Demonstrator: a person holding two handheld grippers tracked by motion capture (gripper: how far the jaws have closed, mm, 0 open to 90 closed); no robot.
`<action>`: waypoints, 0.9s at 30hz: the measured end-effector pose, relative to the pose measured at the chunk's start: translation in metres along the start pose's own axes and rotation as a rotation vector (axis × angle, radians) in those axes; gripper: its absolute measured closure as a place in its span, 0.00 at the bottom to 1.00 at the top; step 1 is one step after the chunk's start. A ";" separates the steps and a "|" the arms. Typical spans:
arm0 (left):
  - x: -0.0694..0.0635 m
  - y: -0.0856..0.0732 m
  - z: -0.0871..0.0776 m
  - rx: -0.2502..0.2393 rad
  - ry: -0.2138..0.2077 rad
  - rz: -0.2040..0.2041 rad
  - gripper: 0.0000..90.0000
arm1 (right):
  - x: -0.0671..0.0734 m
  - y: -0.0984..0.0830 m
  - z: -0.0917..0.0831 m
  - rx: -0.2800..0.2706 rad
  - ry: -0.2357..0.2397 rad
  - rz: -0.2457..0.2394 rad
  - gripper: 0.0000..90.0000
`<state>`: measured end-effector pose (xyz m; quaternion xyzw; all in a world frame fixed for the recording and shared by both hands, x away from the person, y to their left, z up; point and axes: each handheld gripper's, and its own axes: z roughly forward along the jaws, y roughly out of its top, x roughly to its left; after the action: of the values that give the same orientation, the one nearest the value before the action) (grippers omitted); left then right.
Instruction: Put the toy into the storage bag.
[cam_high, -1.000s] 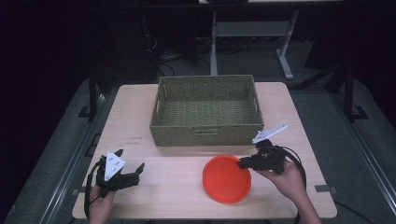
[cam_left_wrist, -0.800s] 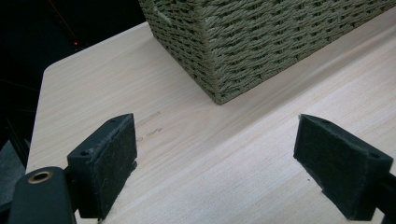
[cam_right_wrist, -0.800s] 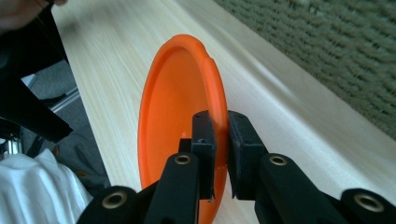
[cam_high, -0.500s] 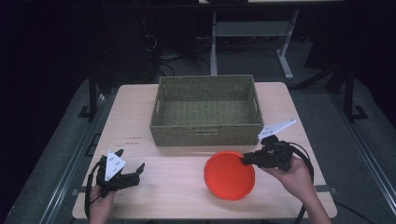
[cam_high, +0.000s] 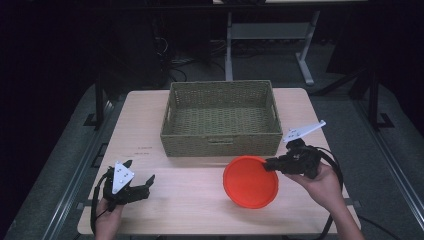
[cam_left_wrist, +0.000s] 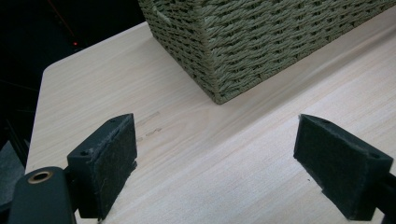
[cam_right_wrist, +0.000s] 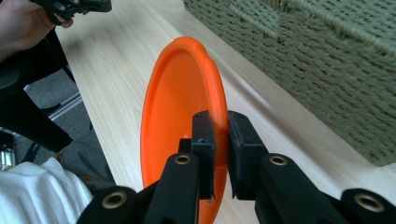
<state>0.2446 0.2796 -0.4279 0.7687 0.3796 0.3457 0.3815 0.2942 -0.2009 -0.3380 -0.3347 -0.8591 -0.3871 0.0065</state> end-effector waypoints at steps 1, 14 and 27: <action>0.000 0.000 0.000 0.002 0.000 0.002 0.14 | 0.000 0.001 -0.001 0.000 -0.003 -0.001 0.91; 0.000 0.000 -0.001 0.004 0.003 0.004 0.14 | 0.000 0.019 -0.017 -0.007 -0.041 -0.010 0.91; 0.002 -0.001 -0.001 0.007 0.005 -0.002 0.14 | 0.000 0.039 -0.024 -0.016 -0.061 -0.018 0.91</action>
<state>0.2445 0.2815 -0.4281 0.7687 0.3826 0.3459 0.3782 0.3111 -0.1986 -0.2962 -0.3385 -0.8588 -0.3836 -0.0260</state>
